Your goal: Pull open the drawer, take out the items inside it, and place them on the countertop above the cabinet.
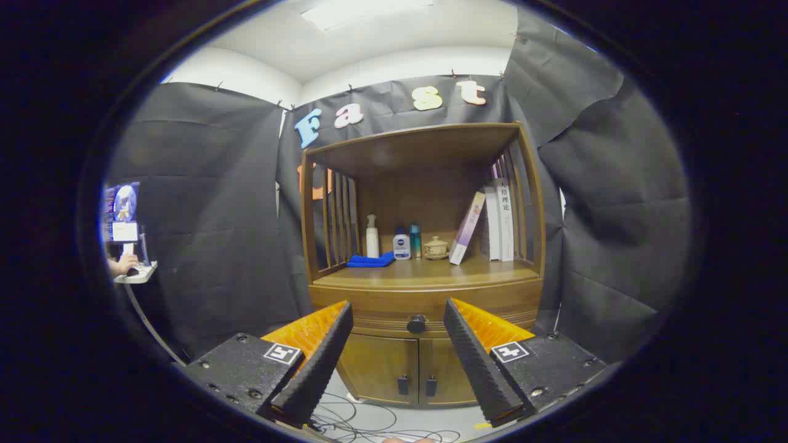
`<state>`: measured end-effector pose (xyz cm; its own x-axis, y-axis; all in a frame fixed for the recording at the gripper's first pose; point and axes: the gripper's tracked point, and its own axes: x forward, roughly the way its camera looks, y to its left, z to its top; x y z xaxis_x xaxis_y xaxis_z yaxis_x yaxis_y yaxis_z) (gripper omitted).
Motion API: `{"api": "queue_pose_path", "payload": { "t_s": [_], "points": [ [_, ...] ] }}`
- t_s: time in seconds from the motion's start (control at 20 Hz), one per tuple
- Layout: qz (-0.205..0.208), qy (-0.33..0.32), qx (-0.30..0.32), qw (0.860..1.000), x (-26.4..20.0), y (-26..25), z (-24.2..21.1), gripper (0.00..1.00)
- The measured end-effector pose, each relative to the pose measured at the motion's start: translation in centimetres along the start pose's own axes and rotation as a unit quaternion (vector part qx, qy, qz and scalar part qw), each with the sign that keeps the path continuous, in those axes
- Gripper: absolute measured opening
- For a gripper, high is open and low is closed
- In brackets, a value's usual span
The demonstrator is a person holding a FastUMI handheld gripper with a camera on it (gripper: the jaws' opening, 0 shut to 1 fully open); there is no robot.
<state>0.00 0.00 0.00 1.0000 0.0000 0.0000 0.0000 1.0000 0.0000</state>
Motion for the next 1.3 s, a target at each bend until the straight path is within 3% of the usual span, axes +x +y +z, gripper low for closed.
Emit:
{"api": "queue_pose_path", "payload": {
  "t_s": [0.8,1.3],
  "points": [
    [-0.014,-0.005,0.016,1.0,1.9,-0.1,0.9,0.97],
    [-0.025,0.055,-0.002,0.998,10.5,0.4,-5.4,0.98]
  ]
}}
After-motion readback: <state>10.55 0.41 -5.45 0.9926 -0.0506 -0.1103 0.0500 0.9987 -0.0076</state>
